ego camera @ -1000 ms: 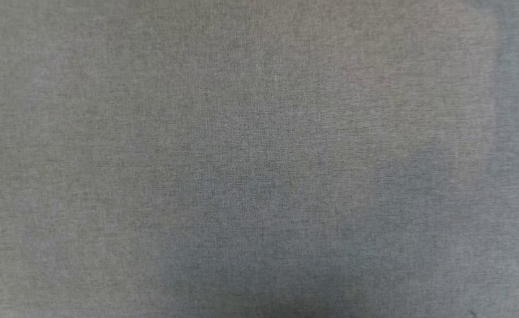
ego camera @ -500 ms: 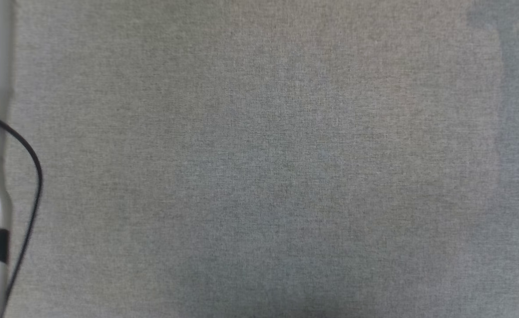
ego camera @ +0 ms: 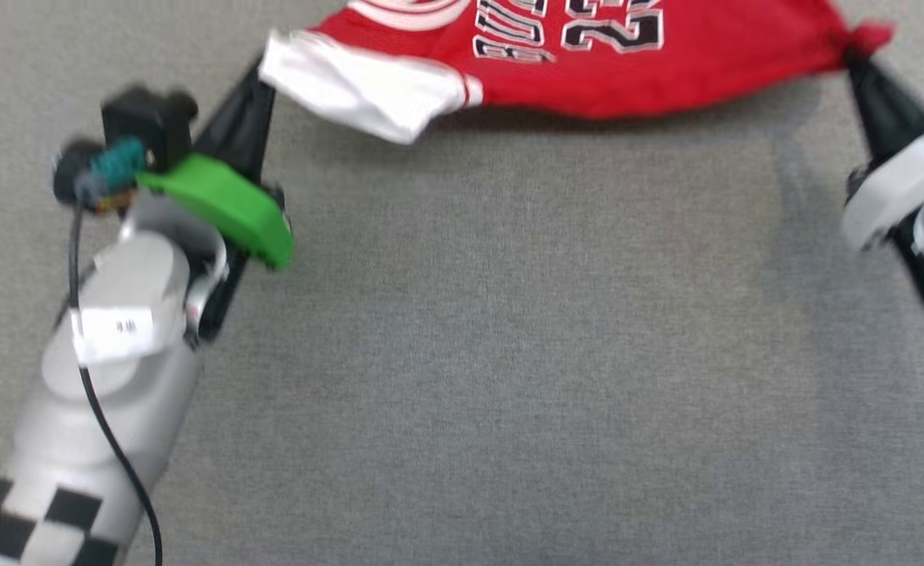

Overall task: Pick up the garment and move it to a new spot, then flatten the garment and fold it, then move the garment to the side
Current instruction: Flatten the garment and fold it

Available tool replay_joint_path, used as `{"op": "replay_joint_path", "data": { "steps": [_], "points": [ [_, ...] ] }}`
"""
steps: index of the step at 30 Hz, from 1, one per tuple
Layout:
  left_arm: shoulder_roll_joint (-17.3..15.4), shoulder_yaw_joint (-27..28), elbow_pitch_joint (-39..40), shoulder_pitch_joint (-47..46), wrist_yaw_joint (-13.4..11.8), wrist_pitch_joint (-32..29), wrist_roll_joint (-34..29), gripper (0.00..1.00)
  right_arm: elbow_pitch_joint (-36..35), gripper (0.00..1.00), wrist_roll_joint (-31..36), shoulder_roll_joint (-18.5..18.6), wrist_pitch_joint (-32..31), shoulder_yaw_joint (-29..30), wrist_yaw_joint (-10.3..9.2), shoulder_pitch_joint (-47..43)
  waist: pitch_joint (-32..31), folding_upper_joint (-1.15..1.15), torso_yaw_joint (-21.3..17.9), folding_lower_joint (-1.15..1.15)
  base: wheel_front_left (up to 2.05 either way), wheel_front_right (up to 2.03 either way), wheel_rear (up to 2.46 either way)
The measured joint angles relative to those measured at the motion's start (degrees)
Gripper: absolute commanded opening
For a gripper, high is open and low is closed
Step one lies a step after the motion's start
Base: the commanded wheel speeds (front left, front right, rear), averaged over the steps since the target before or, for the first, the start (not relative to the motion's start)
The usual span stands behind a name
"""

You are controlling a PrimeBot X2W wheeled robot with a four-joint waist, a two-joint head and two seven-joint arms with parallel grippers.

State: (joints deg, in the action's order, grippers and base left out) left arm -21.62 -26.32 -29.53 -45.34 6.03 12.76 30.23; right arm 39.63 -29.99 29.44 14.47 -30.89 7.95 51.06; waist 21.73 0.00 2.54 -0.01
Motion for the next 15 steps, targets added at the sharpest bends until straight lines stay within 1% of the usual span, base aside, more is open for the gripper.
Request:
{"op": "replay_joint_path", "data": {
  "steps": [3, 11, 15],
  "points": [
    [-1.0, 0.2, 2.8, 6.2, -1.4, -1.3, 1.2, 0.0, -1.3, 0.0, -2.8, 0.1, 0.0, -2.9, 0.0, -4.5, -2.8, 0.0, 0.1, 0.0, 0.0, 0.0, 0.0],
    [-4.8, 0.2, 11.9, 20.8, -5.2, -6.2, 4.1, 0.0, -3.0, 0.0, -11.7, 1.8, 0.0, -8.5, -0.01, -11.8, -8.7, 0.0, 0.7, 0.0, 0.0, 0.0, 0.0],
    [-7.3, -0.9, 16.0, 27.6, -6.4, -9.4, 4.5, 0.0, -3.8, 0.0, -16.5, 2.3, -0.3, -11.1, -0.01, -15.1, -11.3, 0.0, 1.3, 0.0, 0.0, 0.0, 0.0]
  ]
}}
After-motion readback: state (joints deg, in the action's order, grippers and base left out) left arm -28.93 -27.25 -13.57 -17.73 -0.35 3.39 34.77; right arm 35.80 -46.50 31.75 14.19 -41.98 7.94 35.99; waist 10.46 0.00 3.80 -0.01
